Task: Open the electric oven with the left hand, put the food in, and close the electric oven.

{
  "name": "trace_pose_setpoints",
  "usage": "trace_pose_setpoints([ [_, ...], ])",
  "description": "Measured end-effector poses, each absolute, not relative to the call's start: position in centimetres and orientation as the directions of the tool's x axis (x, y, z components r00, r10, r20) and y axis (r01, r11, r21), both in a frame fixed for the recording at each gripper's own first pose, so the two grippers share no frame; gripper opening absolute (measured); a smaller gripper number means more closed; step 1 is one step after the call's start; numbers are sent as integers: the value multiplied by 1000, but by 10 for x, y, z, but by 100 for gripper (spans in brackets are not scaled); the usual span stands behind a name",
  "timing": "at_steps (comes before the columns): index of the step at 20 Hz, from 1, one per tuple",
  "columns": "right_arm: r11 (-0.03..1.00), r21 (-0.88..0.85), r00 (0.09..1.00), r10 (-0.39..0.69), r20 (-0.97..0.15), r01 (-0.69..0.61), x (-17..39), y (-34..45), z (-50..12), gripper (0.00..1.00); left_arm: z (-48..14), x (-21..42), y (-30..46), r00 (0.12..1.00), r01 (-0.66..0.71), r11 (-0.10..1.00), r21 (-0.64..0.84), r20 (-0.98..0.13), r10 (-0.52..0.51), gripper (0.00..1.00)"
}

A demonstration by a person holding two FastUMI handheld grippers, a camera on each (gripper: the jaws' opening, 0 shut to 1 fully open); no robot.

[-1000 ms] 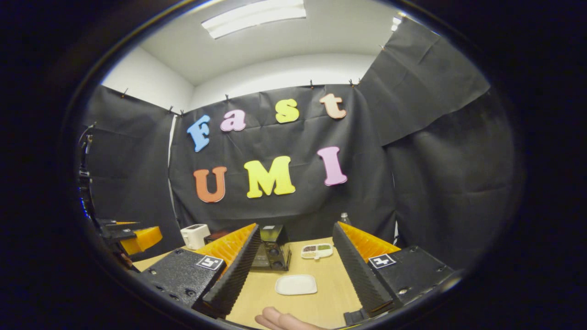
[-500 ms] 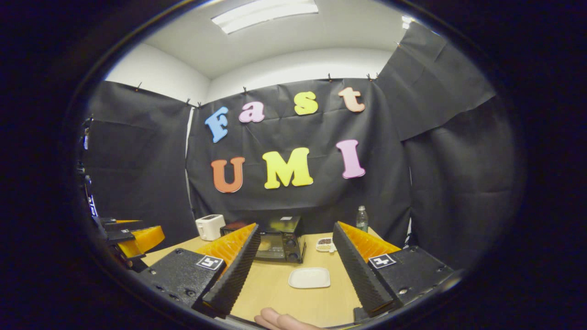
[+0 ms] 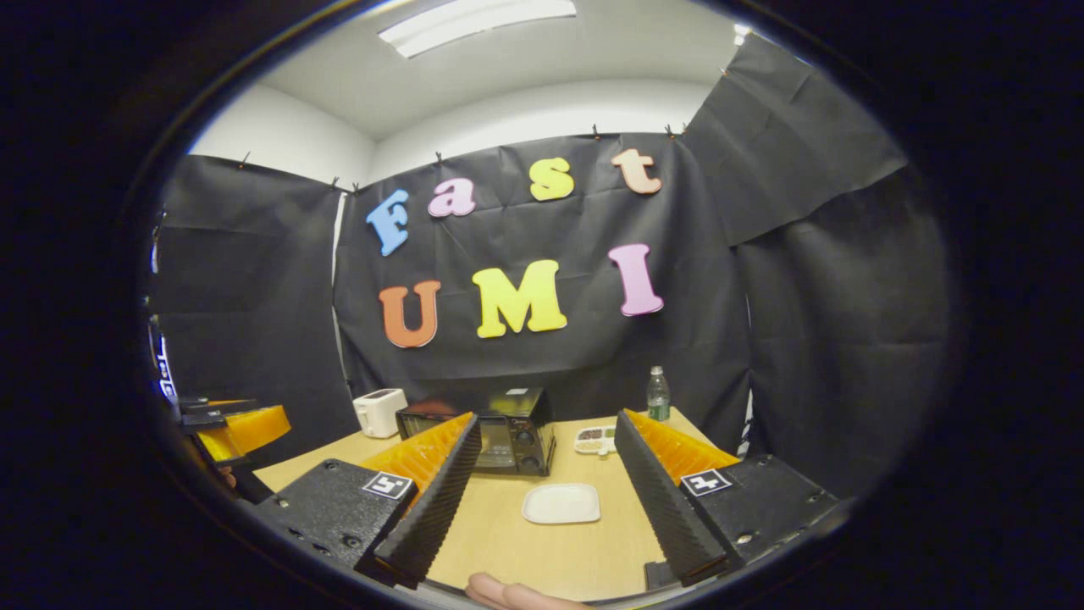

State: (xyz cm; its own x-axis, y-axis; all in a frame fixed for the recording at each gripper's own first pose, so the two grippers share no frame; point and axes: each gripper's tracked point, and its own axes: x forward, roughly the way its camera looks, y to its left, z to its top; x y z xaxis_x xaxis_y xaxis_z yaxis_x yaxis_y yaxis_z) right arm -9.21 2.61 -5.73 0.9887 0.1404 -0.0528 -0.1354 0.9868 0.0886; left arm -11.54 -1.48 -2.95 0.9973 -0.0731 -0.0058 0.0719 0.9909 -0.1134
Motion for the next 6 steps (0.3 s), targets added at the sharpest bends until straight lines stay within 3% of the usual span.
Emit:
trace_pose_setpoints([
  [6,983,84,983,170,-64,-165,-95,36,-62,96,-25,-118,-8,999,49,996,-77,9,-49,94],
])
